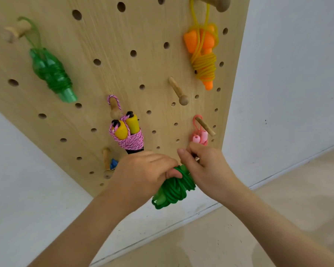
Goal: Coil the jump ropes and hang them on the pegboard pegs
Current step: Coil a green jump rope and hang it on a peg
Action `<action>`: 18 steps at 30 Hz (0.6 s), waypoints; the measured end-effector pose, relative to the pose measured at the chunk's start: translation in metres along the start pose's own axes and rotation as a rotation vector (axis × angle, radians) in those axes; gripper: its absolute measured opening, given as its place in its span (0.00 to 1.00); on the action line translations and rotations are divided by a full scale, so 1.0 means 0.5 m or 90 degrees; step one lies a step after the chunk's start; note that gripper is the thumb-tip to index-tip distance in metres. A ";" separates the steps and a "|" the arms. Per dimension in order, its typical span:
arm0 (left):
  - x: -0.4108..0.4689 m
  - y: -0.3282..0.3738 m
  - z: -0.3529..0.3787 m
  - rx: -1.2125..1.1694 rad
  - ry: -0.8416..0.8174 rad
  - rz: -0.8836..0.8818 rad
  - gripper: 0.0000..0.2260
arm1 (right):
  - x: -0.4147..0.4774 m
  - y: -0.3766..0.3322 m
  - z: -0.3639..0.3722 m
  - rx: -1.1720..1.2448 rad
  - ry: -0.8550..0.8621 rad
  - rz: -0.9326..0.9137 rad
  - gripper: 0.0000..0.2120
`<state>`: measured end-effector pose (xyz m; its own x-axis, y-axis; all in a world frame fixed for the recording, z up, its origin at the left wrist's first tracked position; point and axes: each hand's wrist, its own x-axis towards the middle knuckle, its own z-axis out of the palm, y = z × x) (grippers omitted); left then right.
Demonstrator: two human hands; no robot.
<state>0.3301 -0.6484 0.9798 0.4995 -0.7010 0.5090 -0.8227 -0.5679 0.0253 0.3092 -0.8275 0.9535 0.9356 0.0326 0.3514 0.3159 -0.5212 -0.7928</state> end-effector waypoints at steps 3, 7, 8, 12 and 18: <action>0.012 0.003 -0.008 -0.151 -0.067 -0.166 0.11 | -0.004 -0.014 -0.006 -0.046 -0.055 -0.079 0.18; 0.015 -0.021 -0.005 -0.530 -0.265 -0.323 0.09 | 0.002 -0.041 -0.022 -0.071 -0.118 -0.171 0.18; 0.012 -0.023 -0.003 -0.628 -0.268 -0.333 0.16 | 0.005 -0.047 -0.025 -0.055 -0.115 -0.173 0.18; 0.001 0.004 0.020 -0.842 -0.204 -0.522 0.23 | 0.021 -0.055 -0.036 0.232 -0.036 -0.021 0.19; -0.034 0.067 0.095 -0.755 -0.067 -0.680 0.11 | 0.027 -0.014 0.006 0.428 0.159 0.171 0.23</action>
<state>0.3069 -0.6761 0.9313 0.9320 -0.2737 -0.2376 0.1902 -0.1886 0.9635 0.3199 -0.8208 0.9622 0.9558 -0.2567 0.1433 0.1856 0.1490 -0.9713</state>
